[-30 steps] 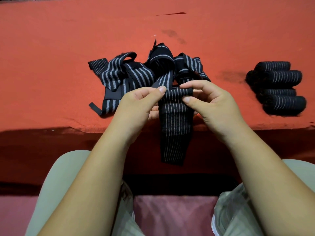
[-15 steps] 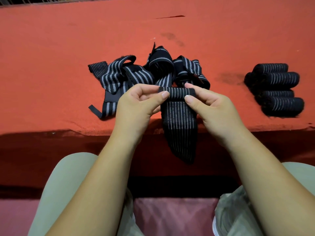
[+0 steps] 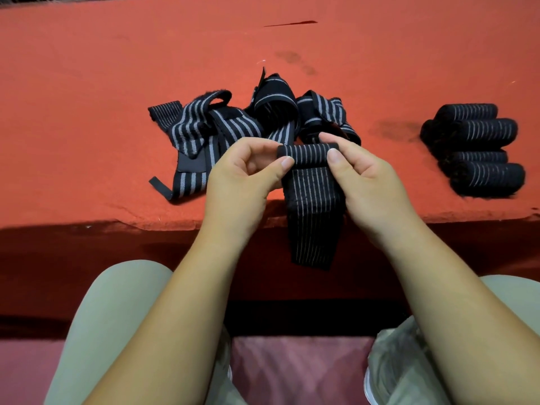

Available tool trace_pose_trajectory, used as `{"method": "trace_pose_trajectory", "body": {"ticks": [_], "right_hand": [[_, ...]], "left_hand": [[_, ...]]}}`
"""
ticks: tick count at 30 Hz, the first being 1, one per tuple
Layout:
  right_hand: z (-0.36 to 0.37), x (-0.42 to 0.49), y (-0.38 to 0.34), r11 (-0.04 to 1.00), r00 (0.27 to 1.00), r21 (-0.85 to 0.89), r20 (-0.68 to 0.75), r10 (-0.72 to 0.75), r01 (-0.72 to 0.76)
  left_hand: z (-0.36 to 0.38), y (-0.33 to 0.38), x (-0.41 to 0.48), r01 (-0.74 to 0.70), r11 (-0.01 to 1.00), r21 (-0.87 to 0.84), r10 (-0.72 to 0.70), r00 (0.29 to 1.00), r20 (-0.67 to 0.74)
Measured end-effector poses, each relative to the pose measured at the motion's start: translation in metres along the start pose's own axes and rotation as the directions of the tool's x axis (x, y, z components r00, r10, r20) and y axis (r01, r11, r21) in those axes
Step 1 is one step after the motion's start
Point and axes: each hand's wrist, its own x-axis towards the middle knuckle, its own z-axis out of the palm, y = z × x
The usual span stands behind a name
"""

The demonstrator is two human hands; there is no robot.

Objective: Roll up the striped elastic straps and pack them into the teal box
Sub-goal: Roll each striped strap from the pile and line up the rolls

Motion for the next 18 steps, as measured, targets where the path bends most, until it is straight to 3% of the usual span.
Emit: {"method": "trace_pose_trajectory", "body": {"ticks": [11, 18], "right_hand": [[-0.0071, 0.0031, 0.0017, 0.999, 0.999, -0.020, 0.046, 0.028, -0.028], [-0.0065, -0.0003, -0.0066, 0.993, 0.977, -0.118, 0.209, 0.039, -0.015]], "left_hand": [[-0.0049, -0.0036, 0.0033, -0.078, 0.996, 0.034, 0.076, 0.996, 0.052], [-0.0019, -0.0011, -0.0002, -0.060, 0.997, 0.045, 0.058, 0.997, 0.049]]}}
